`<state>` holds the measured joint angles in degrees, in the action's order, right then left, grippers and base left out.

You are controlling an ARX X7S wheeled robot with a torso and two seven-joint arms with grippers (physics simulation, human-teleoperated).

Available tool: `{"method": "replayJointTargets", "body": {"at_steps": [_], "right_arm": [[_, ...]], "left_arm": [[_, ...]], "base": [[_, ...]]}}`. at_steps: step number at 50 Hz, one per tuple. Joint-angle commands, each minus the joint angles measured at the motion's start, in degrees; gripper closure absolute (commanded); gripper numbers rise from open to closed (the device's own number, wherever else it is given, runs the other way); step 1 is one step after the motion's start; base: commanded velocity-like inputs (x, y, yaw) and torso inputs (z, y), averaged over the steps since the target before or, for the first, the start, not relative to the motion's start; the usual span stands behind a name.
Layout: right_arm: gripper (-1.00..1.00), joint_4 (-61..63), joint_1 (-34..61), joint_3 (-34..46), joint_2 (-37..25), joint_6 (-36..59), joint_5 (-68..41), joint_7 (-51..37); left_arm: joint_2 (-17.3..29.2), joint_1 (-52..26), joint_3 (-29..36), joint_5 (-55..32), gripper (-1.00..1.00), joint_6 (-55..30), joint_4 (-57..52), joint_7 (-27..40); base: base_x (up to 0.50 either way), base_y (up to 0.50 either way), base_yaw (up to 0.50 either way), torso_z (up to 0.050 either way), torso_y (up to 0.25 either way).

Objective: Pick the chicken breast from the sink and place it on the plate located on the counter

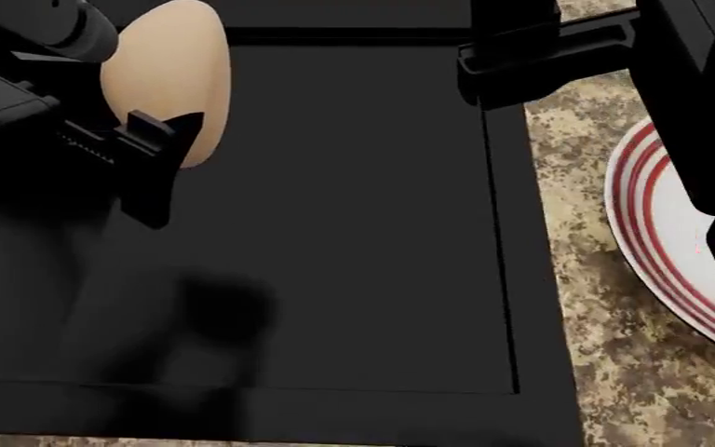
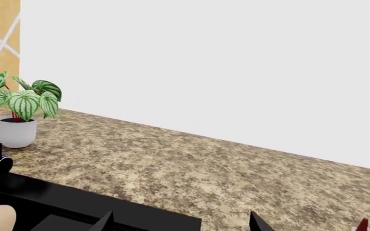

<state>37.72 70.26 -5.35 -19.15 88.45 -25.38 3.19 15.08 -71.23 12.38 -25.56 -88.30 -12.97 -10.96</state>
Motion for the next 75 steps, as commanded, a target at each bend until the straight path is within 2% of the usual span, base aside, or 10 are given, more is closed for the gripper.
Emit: {"method": "replayJointTargets", "body": {"at_steps": [1,60,72,75], "right_arm": [[-1.0,-0.29,-0.1,-0.14,-0.18,-0.31,-0.85,-0.77],[-1.0,-0.25,0.78,-1.54,-2.23,-0.15,-8.23,-5.91],[-1.0,-0.38,1.25,-1.33,-2.91,-0.37,-9.91,-6.86],[-1.0,-0.69,1.42,-1.35,-3.2,-0.64,-10.18,-7.03]], "left_arm": [[0.26,0.08,-0.35,-0.63,1.0,1.8,-0.09,1.13],[0.81,-0.4,0.83,-4.44,1.0,2.71,0.92,3.91],[0.67,-1.11,0.9,-5.35,1.0,1.62,1.86,4.72],[1.38,-2.64,4.27,-4.83,1.0,2.85,4.5,3.75]], "base": [[0.0,-0.5,0.0,0.0,0.0],[0.0,-0.5,0.0,0.0,0.0],[0.0,0.0,0.0,0.0,0.0],[0.0,0.0,0.0,0.0,0.0]]}}
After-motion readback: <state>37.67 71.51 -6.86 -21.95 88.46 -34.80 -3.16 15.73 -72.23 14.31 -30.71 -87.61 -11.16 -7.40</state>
